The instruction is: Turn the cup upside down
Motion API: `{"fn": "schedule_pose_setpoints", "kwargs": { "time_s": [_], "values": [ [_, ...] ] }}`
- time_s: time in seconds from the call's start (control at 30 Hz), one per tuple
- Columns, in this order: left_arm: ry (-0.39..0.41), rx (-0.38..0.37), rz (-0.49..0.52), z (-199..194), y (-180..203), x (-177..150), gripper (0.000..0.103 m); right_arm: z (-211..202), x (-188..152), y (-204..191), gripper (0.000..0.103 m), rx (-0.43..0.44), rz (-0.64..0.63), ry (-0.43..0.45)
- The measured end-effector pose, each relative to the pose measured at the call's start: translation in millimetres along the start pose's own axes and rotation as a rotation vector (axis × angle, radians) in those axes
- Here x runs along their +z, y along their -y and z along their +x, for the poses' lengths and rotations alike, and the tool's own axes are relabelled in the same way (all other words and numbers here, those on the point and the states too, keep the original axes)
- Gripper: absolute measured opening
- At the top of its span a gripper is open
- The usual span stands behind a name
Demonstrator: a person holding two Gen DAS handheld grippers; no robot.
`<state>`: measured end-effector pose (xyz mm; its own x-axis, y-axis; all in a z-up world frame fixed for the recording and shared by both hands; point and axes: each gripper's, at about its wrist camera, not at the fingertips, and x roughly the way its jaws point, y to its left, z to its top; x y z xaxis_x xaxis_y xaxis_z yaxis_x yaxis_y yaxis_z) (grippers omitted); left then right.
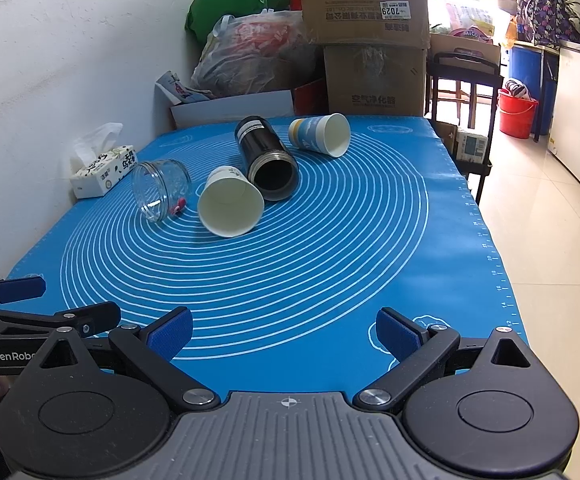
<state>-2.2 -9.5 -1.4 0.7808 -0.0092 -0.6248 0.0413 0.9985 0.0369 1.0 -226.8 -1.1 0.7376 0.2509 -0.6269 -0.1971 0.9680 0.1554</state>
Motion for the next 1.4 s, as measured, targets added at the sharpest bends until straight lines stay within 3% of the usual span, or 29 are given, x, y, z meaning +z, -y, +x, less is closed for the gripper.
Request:
{"fn": "schedule_pose_setpoints", "kwargs": {
  "time_s": [1.4],
  "values": [
    [-0.008, -0.001, -0.005, 0.5, -0.9, 1.0, 0.103, 0.4, 0.3, -1.7, 0.1, -0.003, -0.002, -0.003]
  ]
}}
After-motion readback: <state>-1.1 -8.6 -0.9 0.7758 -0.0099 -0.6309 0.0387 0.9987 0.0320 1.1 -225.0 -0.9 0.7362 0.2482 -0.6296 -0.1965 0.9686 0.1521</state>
